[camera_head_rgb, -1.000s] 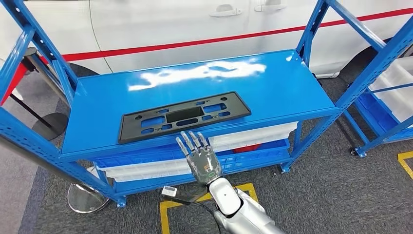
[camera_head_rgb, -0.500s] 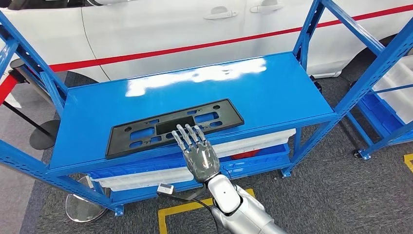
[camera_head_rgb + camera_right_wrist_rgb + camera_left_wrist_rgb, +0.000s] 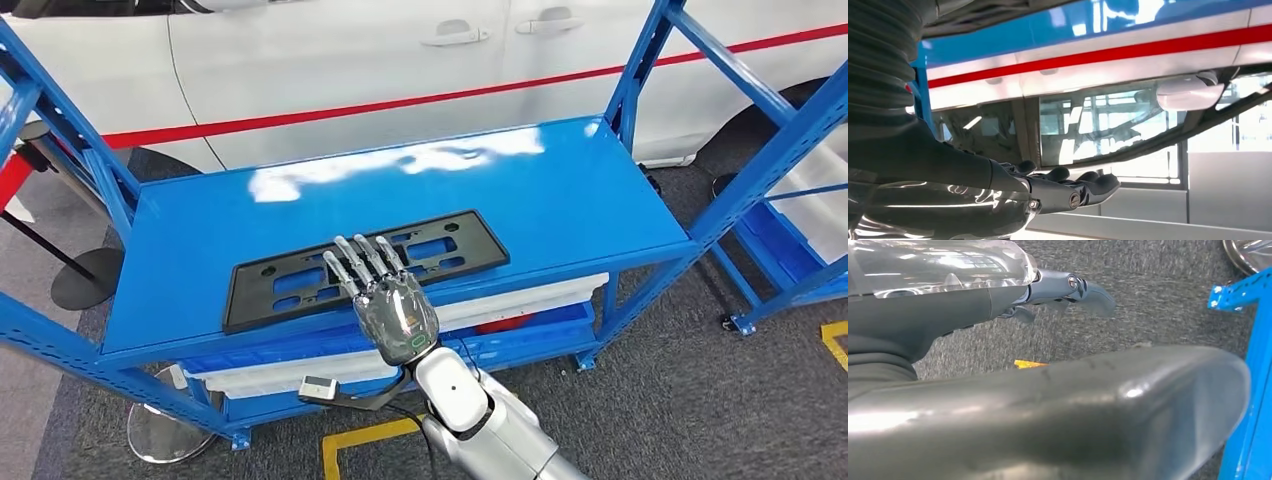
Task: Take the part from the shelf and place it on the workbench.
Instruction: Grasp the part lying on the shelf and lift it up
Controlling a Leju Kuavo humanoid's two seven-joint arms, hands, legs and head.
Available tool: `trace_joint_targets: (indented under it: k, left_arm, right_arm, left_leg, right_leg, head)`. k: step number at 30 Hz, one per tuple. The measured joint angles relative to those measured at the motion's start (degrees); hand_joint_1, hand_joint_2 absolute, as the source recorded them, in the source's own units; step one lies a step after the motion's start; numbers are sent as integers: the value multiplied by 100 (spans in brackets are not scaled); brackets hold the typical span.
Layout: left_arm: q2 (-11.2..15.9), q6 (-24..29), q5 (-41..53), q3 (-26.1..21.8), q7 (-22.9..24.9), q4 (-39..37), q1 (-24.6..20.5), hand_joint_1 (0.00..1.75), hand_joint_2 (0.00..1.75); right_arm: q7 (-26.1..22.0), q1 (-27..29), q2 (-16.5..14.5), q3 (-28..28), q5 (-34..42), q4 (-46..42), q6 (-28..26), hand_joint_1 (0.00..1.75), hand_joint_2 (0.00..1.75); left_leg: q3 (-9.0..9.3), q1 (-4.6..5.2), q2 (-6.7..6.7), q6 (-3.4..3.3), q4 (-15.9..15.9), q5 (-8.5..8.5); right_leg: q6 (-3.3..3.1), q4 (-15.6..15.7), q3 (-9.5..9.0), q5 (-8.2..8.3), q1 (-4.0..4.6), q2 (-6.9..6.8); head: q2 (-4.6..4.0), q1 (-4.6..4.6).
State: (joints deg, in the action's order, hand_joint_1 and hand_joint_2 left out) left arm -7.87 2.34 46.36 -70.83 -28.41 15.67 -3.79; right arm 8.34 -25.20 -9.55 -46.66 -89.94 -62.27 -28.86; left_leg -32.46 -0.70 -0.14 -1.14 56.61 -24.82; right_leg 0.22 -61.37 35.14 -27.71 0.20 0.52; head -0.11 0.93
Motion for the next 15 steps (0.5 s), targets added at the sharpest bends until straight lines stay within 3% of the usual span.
trace_joint_targets:
  k: [2, 4, 5, 6, 8, 9, 10, 13, 15]
  left_arm:
    - [-3, -10, 14, -1, -2, -1, -10, 0, 0]
    - [-4, -24, 24, -2, -10, -2, -14, 0, 0]
    - [-6, -32, 29, -3, -18, -3, -14, 0, 0]
    - [-9, -39, 35, -3, -25, -4, -16, 0, 0]
    - [-16, -54, 48, -4, -33, -6, -23, 0, 0]
    - [-17, -57, 54, -5, -33, -7, -27, 0, 0]
    - [-17, -59, 59, -5, -33, -7, -31, 0, 0]
    - [-16, -59, 76, -8, -33, -7, -39, 0, 0]
    - [-15, -59, 89, -14, -34, -7, -45, 0, 0]
  right_arm:
    - [-58, 14, 0, -1, 0, -69, 114, 0, 175]
    - [-130, 51, 0, -2, 0, -67, 226, 0, 175]
    - [-164, 67, 0, -2, 0, -49, 263, 0, 175]
    - [-198, 76, 0, -2, 0, -26, 284, 0, 175]
    - [-236, 78, -1, -2, 0, 40, 280, 0, 175]
    - [-247, 81, -6, -2, 0, 83, 265, 0, 175]
    - [-253, 89, -11, -2, 0, 127, 250, 0, 175]
    - [-262, 118, -27, -2, 0, 236, 220, 0, 175]
    - [-273, 120, -47, -2, 2, 305, 212, 0, 175]
  left_leg:
    - [9, -1, 7, -23, -8, -1]
    - [10, 0, 4, -25, -1, -13]
    - [15, 0, 0, -19, 4, -22]
    - [26, -2, -5, -10, 12, -36]
    - [42, 6, -17, 32, 43, -75]
    - [42, 14, -21, 60, 59, -94]
    - [40, 23, -24, 89, 70, -109]
    - [47, 10, -22, 185, 82, -147]
    - [-57, -3, -18, 242, 346, -332]
  right_leg:
    - [42, -731, 362, -370, -30, -12]
    - [72, -1282, 665, -514, -57, -18]
    - [82, -1238, 661, -409, -72, -21]
    - [85, -967, 539, -214, -86, -25]
    - [71, -159, 145, 159, -97, -37]
    - [50, 119, 12, 248, -94, -39]
    - [25, 258, -50, 268, -84, -38]
    - [-78, 297, -58, 258, -65, -22]
    - [-150, 331, -85, 267, -83, -28]
  head:
    - [0, -4]
    - [0, -3]
    - [0, -3]
    - [0, -3]
    - [-1, -3]
    - [-1, -2]
    - [-1, 1]
    - [-1, 6]
    - [-1, 13]
